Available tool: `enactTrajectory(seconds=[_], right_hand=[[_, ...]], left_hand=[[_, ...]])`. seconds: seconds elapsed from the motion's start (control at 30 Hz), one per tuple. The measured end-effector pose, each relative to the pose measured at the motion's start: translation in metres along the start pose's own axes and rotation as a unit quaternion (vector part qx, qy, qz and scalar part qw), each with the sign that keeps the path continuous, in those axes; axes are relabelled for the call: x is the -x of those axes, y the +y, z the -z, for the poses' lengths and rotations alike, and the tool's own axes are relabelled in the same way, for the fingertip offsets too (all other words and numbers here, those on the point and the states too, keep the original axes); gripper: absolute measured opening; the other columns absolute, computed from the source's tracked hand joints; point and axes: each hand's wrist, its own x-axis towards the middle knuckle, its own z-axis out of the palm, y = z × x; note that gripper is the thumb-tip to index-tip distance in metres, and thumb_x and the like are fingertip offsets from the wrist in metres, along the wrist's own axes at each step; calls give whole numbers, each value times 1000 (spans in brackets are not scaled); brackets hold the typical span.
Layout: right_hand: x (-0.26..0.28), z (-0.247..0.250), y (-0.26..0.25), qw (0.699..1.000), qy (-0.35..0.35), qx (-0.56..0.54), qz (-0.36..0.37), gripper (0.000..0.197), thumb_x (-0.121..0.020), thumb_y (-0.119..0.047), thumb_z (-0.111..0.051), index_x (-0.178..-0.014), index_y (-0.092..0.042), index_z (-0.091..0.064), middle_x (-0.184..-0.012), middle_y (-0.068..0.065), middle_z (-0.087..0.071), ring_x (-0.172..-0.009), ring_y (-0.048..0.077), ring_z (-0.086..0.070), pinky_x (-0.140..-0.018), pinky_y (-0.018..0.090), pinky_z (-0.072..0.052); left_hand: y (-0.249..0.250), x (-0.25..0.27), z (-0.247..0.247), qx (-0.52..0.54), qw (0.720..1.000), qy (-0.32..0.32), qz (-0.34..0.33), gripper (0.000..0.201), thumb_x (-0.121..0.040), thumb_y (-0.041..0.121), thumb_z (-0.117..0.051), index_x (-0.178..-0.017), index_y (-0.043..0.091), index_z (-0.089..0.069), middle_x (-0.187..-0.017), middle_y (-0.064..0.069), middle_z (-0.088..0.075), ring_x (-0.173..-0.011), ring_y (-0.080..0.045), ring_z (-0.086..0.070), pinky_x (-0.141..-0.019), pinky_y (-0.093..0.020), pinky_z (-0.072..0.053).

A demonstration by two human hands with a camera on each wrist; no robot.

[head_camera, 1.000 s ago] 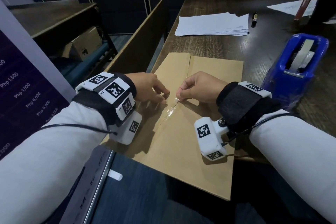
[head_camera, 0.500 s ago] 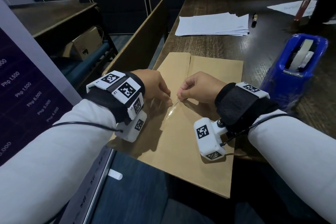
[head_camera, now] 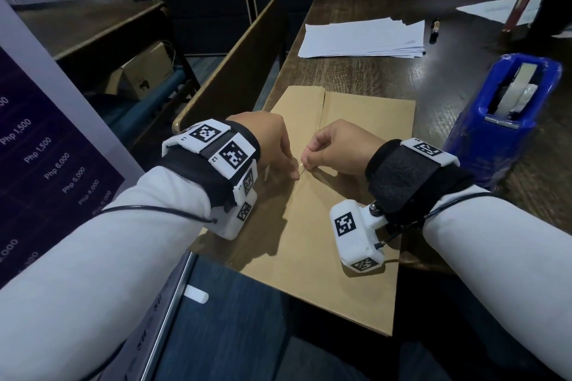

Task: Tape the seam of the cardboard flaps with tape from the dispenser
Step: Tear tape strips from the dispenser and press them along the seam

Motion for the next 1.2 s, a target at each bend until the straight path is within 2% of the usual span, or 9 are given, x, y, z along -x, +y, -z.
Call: enactTrajectory(seconds=[0.07,0.17,0.27,0.33,0.47,0.57,0.77,0.9,1.2], right_hand=[[0,0,0,1000,-1,1,0,10,-84,-14,-66,-83,-8,-75,-90,10,-74,-73,15,-61,-70,32,-53],[-1,1,0,1000,0,8,4,10,-84,-14,-67,-83,-8,-75,-88,6,-75,-75,14,-62,-73,30,-53],[-1,0,-2,1000,-5,13,6,11,-86,-18,-67,-84,-10,-72,-80,-2,-71,-63,5,-56,-57,21,-45],[-2,-1,-2,1000,-2,8,7,10,-87,-19,-66,-85,-10,-72,-75,-5,-69,-61,3,-53,-52,16,-41],[-5,-3,-3,999,7,29,12,9,-86,-18,-66,-80,-13,-71,-71,-7,-67,-65,4,-56,-62,20,-45],[-6,-3,-3,999,13,33,7,8,-84,-17,-69,-78,-13,-71,-85,1,-73,-80,12,-62,-79,27,-50],[-7,0,-3,999,20,49,-4,11,-82,-21,-74,-82,-10,-73,-76,0,-66,-63,6,-52,-61,21,-43],[-9,0,-2,999,22,49,-4,13,-81,-21,-75,-84,-9,-74,-80,2,-68,-69,8,-55,-64,22,-45],[-11,-1,0,999,18,49,-1,12,-81,-18,-75,-88,-8,-76,-85,4,-72,-68,6,-56,-63,18,-43]], left_hand=[[2,0,0,-12,1000,0,1,39,-67,59,-75,-94,31,-75,-81,12,-69,-77,-10,-64,-56,-22,-44],[4,-1,0,-28,1000,5,-5,43,-68,59,-74,-97,28,-71,-89,8,-69,-81,-13,-63,-58,-23,-45],[3,-2,0,-28,1000,-6,-7,49,-67,58,-75,-103,25,-64,-96,5,-66,-87,-15,-61,-66,-26,-47],[2,-3,0,-24,1000,-19,-4,52,-68,56,-76,-107,26,-61,-101,4,-65,-90,-16,-60,-67,-26,-46],[3,-5,0,-27,999,-28,-7,54,-68,56,-76,-109,25,-58,-105,3,-64,-93,-18,-59,-72,-29,-48],[2,-5,1,-38,999,-29,-12,57,-69,58,-75,-111,24,-58,-107,2,-64,-95,-19,-59,-73,-30,-47],[3,-7,1,-40,998,-33,-22,56,-70,56,-74,-111,23,-57,-109,1,-64,-96,-19,-59,-67,-26,-42],[2,-8,1,-44,998,-29,-26,55,-69,57,-75,-109,23,-57,-107,1,-63,-95,-20,-59,-70,-29,-46],[0,-9,-1,-44,998,-30,-29,54,-70,55,-74,-110,23,-57,-108,1,-62,-95,-19,-58,-67,-25,-43]])
